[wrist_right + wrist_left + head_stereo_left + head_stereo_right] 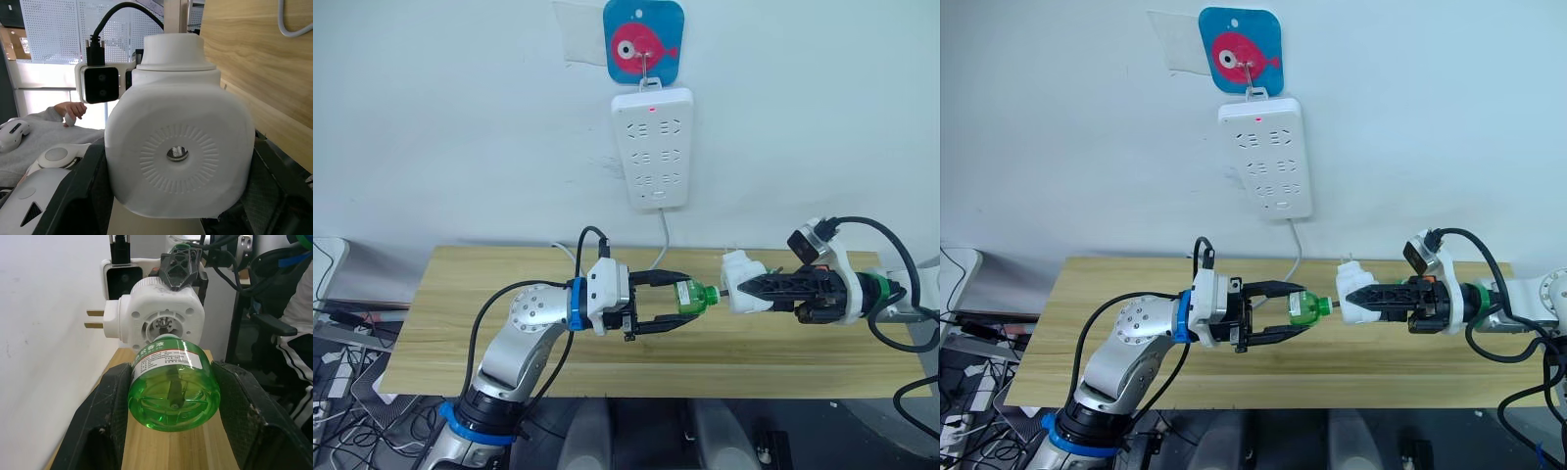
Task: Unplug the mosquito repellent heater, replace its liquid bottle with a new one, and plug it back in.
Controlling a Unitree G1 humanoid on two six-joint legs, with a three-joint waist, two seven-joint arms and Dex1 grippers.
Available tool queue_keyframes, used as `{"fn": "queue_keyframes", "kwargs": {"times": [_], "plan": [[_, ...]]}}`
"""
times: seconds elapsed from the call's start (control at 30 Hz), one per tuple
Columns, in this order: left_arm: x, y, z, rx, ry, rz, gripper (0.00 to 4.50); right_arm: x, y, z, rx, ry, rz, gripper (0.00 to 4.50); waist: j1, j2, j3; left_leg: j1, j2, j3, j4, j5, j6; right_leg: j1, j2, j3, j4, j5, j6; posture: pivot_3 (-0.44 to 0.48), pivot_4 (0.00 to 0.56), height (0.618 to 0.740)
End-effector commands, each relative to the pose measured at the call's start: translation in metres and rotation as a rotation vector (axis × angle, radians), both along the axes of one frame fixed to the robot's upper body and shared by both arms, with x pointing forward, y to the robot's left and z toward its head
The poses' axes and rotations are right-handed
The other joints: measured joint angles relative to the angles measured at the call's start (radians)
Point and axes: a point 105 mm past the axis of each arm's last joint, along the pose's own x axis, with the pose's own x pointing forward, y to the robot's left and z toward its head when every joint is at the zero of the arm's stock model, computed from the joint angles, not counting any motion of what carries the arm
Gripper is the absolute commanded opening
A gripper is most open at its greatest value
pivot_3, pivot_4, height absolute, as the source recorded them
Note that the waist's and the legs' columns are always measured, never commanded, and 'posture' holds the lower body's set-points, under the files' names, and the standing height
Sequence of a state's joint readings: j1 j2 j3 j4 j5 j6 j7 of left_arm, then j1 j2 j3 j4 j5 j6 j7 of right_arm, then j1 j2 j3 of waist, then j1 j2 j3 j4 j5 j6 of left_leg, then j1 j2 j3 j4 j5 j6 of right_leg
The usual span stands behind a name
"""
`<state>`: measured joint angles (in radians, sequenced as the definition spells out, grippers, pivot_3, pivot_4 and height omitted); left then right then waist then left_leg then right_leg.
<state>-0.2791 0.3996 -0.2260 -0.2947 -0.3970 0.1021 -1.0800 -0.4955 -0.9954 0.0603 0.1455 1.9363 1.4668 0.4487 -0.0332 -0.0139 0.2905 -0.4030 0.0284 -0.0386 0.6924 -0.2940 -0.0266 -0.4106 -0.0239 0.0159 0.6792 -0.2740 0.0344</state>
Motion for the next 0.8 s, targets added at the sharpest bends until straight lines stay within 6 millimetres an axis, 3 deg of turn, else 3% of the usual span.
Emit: {"fn": "queue_keyframes", "kwargs": {"times": [0.03, 0.8], "plan": [[-0.010, -0.008, 0.020, -0.066, -0.067, -0.057, 2.24, -0.006, 0.004, 0.005, 0.022, -0.006, 0.038, 2.97, 0.000, 0.000, 0.000, 0.000, 0.000, 0.000, 0.000, 0.000, 0.000, 0.000, 0.000, 0.000, 0.000, 0.000, 0.000, -0.061, 0.254, 0.740], [-0.005, -0.009, 0.019, -0.095, -0.083, -0.045, 2.24, -0.006, -0.002, 0.019, 0.030, -0.018, 0.061, 2.97, 0.000, 0.000, 0.000, 0.000, 0.000, 0.000, 0.000, 0.000, 0.000, 0.000, 0.000, 0.000, 0.000, 0.000, 0.000, -0.074, 0.263, 0.740]]}}
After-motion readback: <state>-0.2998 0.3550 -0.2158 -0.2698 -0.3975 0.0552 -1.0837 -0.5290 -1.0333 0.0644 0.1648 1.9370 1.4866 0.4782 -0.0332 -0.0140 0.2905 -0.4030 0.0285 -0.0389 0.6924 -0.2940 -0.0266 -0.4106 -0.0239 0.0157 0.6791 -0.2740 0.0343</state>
